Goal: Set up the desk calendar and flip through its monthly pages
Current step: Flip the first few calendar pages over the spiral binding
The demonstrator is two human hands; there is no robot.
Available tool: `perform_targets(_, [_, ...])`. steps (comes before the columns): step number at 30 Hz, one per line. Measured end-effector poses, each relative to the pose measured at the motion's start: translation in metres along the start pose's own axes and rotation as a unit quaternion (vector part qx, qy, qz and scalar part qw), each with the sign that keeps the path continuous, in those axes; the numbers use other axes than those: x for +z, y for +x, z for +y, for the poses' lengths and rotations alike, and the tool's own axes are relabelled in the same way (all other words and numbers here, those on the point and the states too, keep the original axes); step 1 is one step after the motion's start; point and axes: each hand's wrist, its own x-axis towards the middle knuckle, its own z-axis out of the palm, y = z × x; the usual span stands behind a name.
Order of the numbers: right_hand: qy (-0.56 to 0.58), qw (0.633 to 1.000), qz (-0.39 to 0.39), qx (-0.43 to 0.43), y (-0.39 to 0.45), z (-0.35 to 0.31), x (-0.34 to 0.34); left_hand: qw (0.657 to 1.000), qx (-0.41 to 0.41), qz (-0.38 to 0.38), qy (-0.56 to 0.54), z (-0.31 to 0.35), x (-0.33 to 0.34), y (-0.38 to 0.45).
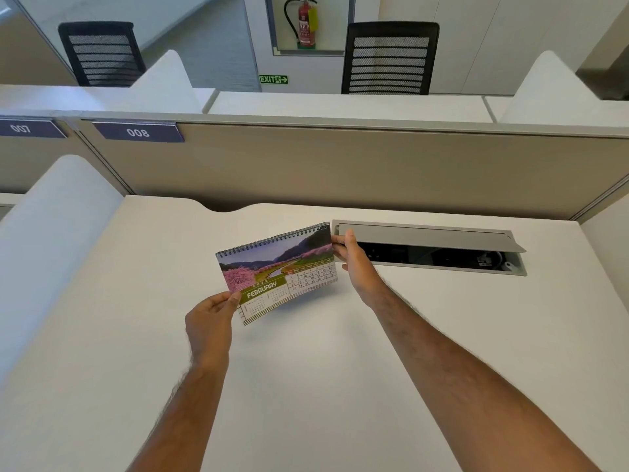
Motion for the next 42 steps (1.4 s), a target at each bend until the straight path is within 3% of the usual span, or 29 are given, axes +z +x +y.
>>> perform_targets(7, [-0.001, 1.000, 0.014, 0.008, 0.005, 0.002, -0.001, 0.999, -0.009, -0.036, 0.009, 0.000, 0.000, 0.000])
perform_targets(11, [-0.009, 0.999, 0.021, 0.023, 0.008, 0.002, -0.003, 0.985, -0.038, -0.137, -0.101, 0.001, -0.004, -0.001])
perform_targets(15, [-0.002, 1.000, 0.013, 0.021, 0.011, 0.002, -0.009, 0.963, -0.019, -0.184, -0.195, 0.014, -0.009, 0.002])
perform_targets(22, [0.010, 1.000, 0.005, -0.002, 0.007, 0.000, -0.010, 0.938, -0.022, -0.169, -0.302, 0.060, -0.010, 0.009])
perform_targets(36, [-0.011, 1.000, 0.005, -0.003, 0.007, -0.003, -0.010, 0.938, -0.031, -0.182, -0.293, 0.068, -0.010, 0.036])
perform_targets(42, [-0.003, 1.000, -0.002, -0.005, 0.003, -0.004, -0.007, 0.941, -0.021, -0.130, -0.311, 0.054, -0.010, 0.038])
